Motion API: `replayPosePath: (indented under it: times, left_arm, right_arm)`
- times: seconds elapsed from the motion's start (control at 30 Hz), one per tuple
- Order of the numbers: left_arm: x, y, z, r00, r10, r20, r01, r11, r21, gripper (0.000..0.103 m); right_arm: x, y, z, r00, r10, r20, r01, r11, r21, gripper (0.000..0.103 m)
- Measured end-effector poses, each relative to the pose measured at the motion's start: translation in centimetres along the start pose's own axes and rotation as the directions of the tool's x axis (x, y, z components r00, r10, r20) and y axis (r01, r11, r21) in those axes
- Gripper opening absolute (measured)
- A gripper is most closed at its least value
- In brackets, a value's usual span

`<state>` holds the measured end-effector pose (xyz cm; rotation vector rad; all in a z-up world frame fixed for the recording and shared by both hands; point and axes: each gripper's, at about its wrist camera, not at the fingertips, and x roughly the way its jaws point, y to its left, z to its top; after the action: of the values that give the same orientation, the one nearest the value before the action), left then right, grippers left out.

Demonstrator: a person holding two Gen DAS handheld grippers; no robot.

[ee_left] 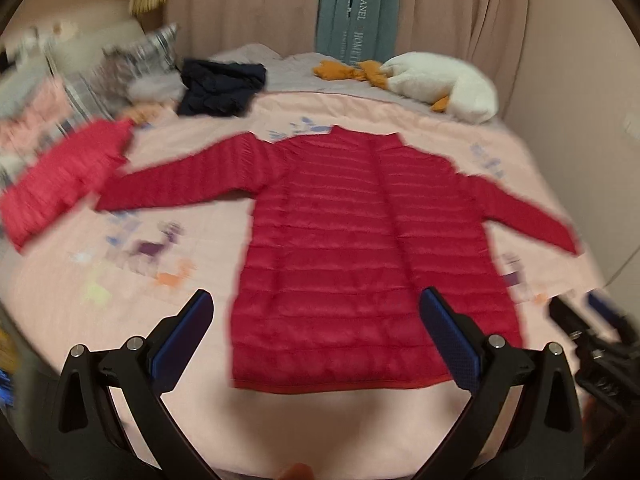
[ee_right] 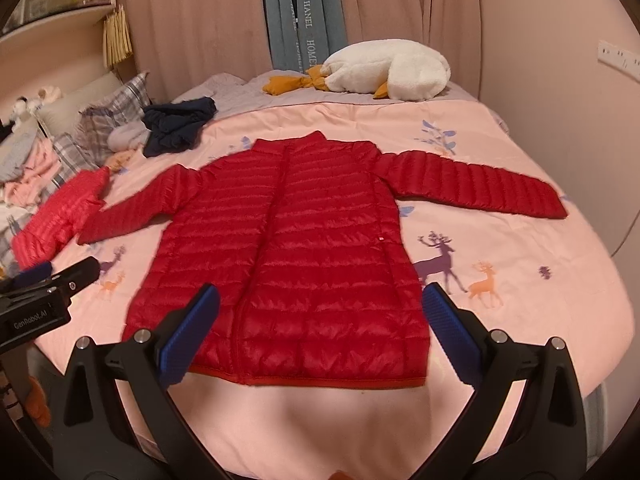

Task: Fold large clothes
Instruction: 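Move the left gripper to the cuff of the sleeve nearest it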

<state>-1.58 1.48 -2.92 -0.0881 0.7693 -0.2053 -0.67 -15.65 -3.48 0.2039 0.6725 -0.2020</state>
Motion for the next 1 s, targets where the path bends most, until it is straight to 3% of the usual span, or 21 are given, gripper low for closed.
replayPosePath:
  times: [0.1,0.2,0.27,0.37,0.47,0.57,0.7,0.73,0.87,1.0]
  left_arm:
    - [0.6,1.7,0.0,0.994,-0.109,0.002,0.108,0.990,-0.095,0.102]
    - [1.2,2.6,0.0,0.996,-0.083,0.030,0.085,0.989,-0.117,0.102]
    - [1.4,3.5,0.1,0.993,-0.102,0.054,0.109,0.983,-0.145,0.102]
    - [1.1,5.4,0.6,0.982,-0.135,0.133,0.161,0.965,-0.207,0.102]
    - [0.6,7.5,1.2,0.973,-0.105,0.207,0.156,0.956,-0.247,0.102]
    - [1.1,9.6,2.1,0.968,-0.100,0.231,0.164,0.947,-0.275,0.102]
    - [3.1,13.4,2.9,0.949,-0.126,0.290,0.223,0.917,-0.330,0.102]
    - [3.7,14.2,3.0,0.951,-0.128,0.283,0.223,0.914,-0.339,0.102]
    - [7.2,17.6,3.8,0.986,-0.063,0.152,0.116,0.923,-0.367,0.102]
    - [10.4,22.5,3.9,0.995,-0.038,0.090,0.077,0.878,-0.473,0.102]
  right_arm:
    - [0.4,-0.3,-0.2,1.000,0.008,0.010,-0.008,1.000,0.021,0.101]
    - [0.8,-0.8,-0.2,1.000,0.010,0.020,-0.011,0.999,0.041,0.101]
    - [1.0,-1.2,-0.3,0.999,0.019,0.026,-0.020,0.998,0.057,0.101]
    - [1.7,-1.6,-0.2,0.999,0.031,0.031,-0.034,0.996,0.080,0.101]
    - [2.4,-1.5,-0.1,0.999,0.041,0.021,-0.043,0.995,0.087,0.101]
    - [3.0,-1.3,0.0,0.999,0.047,0.011,-0.047,0.996,0.081,0.101]
    - [4.2,-0.6,0.0,0.999,0.032,-0.025,-0.030,0.998,0.062,0.101]
    - [4.6,-0.4,-0.1,0.999,0.027,-0.034,-0.025,0.998,0.058,0.101]
    - [5.9,0.0,-0.1,0.998,0.007,-0.068,-0.004,0.999,0.047,0.101]
    - [7.1,0.7,0.1,0.996,-0.002,-0.094,0.006,0.999,0.039,0.101]
